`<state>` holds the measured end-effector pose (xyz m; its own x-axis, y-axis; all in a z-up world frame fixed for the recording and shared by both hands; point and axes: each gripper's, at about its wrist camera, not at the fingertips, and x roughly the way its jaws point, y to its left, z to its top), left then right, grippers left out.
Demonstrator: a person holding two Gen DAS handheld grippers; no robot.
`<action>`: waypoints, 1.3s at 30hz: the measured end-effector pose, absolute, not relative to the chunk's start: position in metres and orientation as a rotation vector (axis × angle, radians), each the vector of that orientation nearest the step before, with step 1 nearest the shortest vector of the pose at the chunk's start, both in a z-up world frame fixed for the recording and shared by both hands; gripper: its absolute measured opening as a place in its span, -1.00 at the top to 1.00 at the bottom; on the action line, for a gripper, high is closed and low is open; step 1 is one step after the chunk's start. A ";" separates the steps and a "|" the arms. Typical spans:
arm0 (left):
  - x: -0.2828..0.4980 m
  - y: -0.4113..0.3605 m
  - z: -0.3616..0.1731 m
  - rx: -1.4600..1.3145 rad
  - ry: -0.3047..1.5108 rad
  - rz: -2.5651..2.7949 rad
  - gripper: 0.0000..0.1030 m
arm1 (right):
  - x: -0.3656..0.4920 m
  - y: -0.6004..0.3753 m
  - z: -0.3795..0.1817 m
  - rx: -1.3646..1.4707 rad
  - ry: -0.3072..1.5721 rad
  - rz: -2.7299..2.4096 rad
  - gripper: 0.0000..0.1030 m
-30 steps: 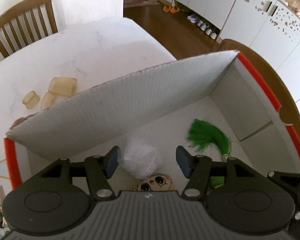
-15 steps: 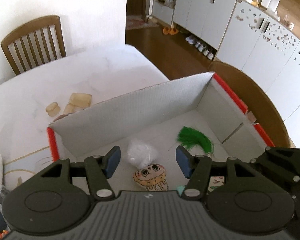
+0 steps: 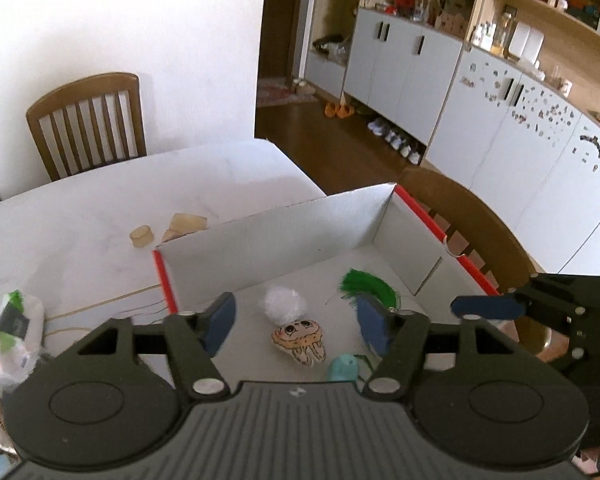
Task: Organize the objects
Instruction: 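Withdraw both tools from the box back toward the tray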
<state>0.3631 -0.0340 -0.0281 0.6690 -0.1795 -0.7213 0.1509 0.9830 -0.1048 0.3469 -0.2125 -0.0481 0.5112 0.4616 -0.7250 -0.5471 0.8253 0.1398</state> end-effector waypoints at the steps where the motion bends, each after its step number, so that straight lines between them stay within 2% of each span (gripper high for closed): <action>1: 0.358 -0.032 -0.027 -0.040 0.812 -0.193 -0.34 | 0.344 -0.214 -0.046 -0.103 0.832 0.603 -0.50; 6: 0.332 -0.016 -0.020 -0.033 0.798 -0.206 -0.35 | 0.329 -0.216 -0.040 -0.049 0.808 0.573 -0.57; 8: 0.321 -0.009 -0.017 -0.040 0.784 -0.218 -0.41 | 0.321 -0.214 -0.036 -0.033 0.790 0.564 -0.62; 10: 0.311 0.000 -0.013 -0.052 0.770 -0.228 -0.57 | 0.311 -0.210 -0.032 -0.023 0.768 0.547 -0.68; 15: 0.288 0.017 -0.003 -0.041 0.739 -0.260 -0.60 | 0.287 -0.199 -0.023 0.023 0.729 0.509 -0.83; 26: 0.251 0.059 0.004 -0.025 0.694 -0.287 -0.65 | 0.243 -0.161 -0.014 0.036 0.659 0.450 -0.83; 31: 0.239 0.081 0.002 -0.022 0.680 -0.284 -0.91 | 0.231 -0.142 -0.014 0.040 0.660 0.428 -0.83; 39: 0.222 0.125 -0.009 -0.001 0.608 -0.278 -1.00 | 0.219 -0.104 -0.019 0.032 0.667 0.420 -0.83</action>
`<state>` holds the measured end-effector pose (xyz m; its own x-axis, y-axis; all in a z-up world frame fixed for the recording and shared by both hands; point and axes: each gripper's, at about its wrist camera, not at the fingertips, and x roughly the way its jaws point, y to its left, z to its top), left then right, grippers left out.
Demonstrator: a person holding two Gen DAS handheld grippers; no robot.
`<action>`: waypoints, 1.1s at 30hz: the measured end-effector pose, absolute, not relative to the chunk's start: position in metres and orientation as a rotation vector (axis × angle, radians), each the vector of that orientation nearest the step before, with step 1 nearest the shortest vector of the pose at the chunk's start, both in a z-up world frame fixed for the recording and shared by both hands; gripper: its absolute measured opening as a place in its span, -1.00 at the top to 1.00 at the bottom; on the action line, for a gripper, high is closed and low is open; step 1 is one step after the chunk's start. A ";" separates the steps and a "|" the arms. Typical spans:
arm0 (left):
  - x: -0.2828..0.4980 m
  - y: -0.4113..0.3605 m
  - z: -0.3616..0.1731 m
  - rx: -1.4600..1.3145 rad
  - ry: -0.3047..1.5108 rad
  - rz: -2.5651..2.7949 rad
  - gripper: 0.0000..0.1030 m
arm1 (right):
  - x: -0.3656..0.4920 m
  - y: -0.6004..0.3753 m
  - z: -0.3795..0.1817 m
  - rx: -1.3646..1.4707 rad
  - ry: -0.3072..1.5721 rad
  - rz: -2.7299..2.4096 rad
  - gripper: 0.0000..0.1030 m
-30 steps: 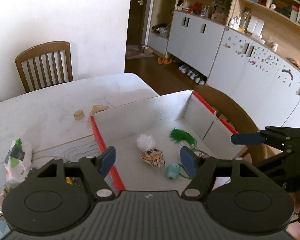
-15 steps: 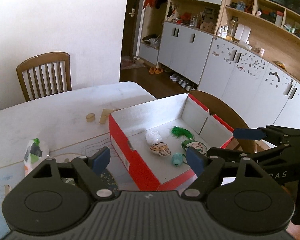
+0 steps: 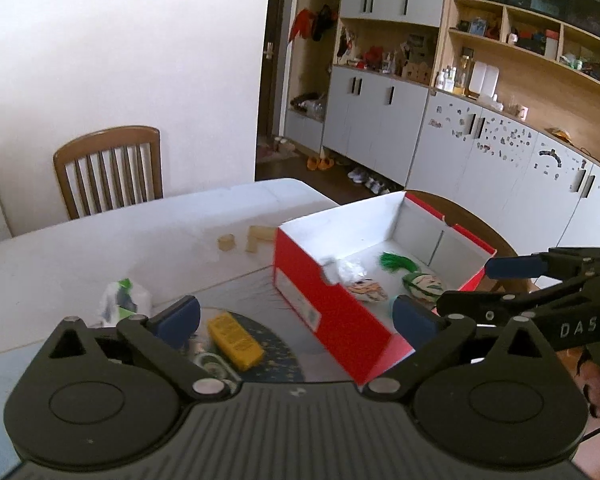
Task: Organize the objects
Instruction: 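Withdraw both tools from the box back toward the tray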
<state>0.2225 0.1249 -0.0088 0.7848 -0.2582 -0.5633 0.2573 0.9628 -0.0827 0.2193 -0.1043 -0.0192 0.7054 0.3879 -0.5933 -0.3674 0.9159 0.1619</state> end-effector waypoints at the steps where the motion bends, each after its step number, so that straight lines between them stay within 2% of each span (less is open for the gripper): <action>1: 0.220 0.131 -0.011 0.002 0.599 -0.277 -1.00 | 0.219 -0.099 -0.020 0.031 0.670 0.423 -0.83; 11: 0.211 0.189 -0.041 0.004 0.628 -0.179 -1.00 | 0.217 -0.052 -0.038 -0.007 0.678 0.442 -0.86; 13: 0.207 0.200 -0.044 0.014 0.590 -0.140 -1.00 | 0.218 -0.043 -0.043 -0.022 0.688 0.444 -0.94; 17: 0.205 0.220 -0.050 0.044 0.562 -0.098 -1.00 | 0.225 -0.025 -0.055 -0.046 0.742 0.463 -0.94; 33: 0.240 0.281 -0.115 -0.051 0.722 0.028 -1.00 | 0.266 0.036 -0.098 -0.155 0.851 0.496 -0.86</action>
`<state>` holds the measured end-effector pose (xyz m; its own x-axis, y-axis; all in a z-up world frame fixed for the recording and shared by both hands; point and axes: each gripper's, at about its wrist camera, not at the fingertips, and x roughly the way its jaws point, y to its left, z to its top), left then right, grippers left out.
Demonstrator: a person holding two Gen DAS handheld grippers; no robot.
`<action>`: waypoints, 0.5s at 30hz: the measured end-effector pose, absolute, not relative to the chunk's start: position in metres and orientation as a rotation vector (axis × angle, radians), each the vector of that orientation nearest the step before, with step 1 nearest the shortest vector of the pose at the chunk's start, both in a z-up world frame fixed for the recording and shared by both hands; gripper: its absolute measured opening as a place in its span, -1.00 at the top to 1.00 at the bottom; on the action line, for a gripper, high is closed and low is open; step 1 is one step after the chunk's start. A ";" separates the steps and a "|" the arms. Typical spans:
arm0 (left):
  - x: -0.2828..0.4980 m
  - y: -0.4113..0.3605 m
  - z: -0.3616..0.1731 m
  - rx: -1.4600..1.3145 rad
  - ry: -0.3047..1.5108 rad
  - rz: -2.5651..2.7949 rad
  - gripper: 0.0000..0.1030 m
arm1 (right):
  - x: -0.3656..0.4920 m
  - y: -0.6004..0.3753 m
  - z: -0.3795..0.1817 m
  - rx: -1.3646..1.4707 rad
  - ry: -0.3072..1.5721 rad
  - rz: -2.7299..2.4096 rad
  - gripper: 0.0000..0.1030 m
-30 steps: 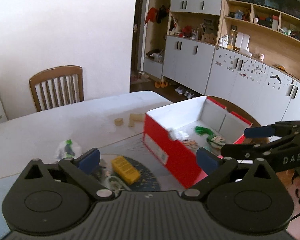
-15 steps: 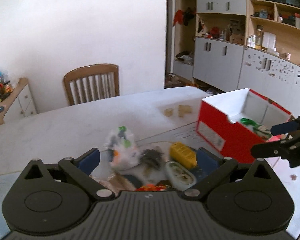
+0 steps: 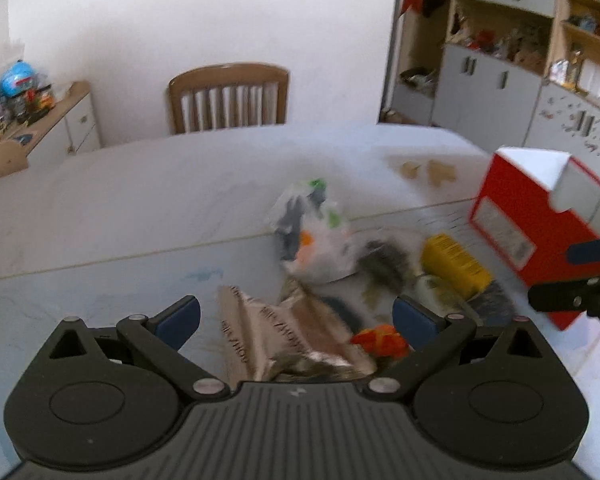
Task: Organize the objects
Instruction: 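Grasp the foil snack bag with left tool while right tool grasps yellow box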
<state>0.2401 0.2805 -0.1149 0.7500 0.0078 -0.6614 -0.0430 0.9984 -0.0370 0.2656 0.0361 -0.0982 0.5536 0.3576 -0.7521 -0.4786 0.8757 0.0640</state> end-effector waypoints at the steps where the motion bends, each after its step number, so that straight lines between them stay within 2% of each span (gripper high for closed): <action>1: 0.243 0.282 -0.119 -0.059 0.736 0.030 -1.00 | 0.270 0.039 -0.101 -0.160 0.854 0.494 -0.83; 11: 0.267 0.291 -0.152 -0.149 0.847 0.044 -0.97 | 0.319 0.053 -0.130 -0.132 0.942 0.421 -0.53; 15: 0.271 0.294 -0.157 -0.177 0.865 0.049 -0.85 | 0.333 0.055 -0.141 -0.118 0.979 0.382 -0.39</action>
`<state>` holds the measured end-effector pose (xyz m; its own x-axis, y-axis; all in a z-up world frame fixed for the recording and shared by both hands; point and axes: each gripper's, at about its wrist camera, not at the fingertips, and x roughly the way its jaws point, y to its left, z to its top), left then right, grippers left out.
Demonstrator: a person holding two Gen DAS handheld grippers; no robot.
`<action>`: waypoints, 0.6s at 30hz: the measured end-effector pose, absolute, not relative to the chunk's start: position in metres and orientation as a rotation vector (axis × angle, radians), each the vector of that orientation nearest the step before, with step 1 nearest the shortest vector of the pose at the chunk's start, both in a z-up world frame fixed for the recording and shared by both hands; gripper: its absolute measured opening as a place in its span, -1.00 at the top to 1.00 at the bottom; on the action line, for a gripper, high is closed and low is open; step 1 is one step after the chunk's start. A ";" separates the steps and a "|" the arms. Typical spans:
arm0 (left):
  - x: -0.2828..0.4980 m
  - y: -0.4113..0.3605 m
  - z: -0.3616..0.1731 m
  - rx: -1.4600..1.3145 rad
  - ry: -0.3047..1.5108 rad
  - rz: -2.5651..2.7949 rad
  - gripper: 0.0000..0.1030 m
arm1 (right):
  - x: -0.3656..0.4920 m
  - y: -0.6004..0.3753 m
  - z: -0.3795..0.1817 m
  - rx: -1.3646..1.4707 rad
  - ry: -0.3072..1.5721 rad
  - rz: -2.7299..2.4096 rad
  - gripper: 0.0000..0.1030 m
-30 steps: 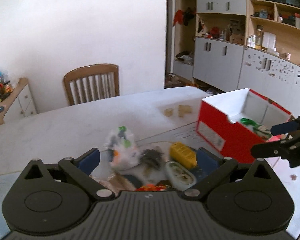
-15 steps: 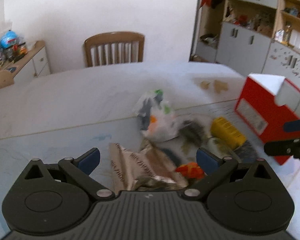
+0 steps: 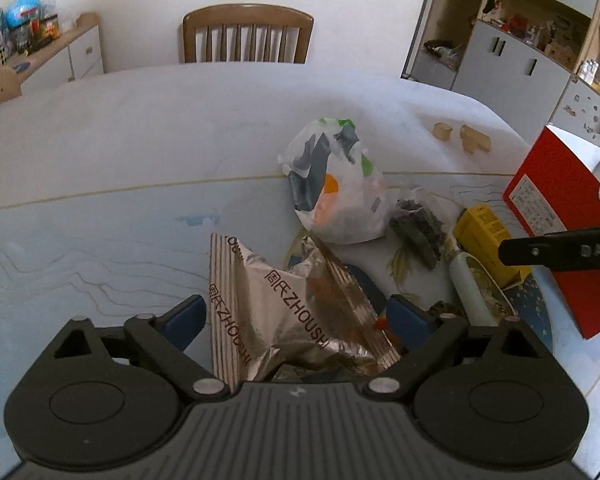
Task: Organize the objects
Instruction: 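Grasp the foil snack bag with left tool while right tool grasps yellow box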
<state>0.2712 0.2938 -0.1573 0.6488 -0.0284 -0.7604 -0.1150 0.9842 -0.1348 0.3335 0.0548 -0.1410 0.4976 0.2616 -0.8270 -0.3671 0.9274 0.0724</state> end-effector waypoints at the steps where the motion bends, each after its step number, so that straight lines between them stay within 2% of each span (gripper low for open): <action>1: 0.272 0.295 -0.158 -0.189 0.866 0.048 -0.76 | 0.337 0.055 -0.143 -0.106 0.988 0.377 -0.34; 3: 0.273 0.297 -0.159 -0.204 0.872 0.049 -0.60 | 0.343 0.056 -0.146 -0.091 0.995 0.370 -0.24; 6: 0.274 0.299 -0.160 -0.217 0.878 0.046 -0.48 | 0.349 0.060 -0.150 -0.093 1.004 0.373 -0.18; 7: 0.275 0.299 -0.160 -0.215 0.881 0.047 -0.40 | 0.350 0.061 -0.152 -0.088 1.010 0.377 -0.10; 13: 0.274 0.306 -0.160 -0.245 0.875 0.046 -0.28 | 0.355 0.067 -0.158 -0.071 1.028 0.396 0.34; 15: 0.273 0.307 -0.159 -0.254 0.874 0.036 -0.12 | 0.355 0.069 -0.157 -0.075 1.025 0.397 0.38; 18: 0.274 0.308 -0.158 -0.260 0.879 0.035 -0.10 | 0.354 0.067 -0.156 -0.069 1.021 0.390 0.40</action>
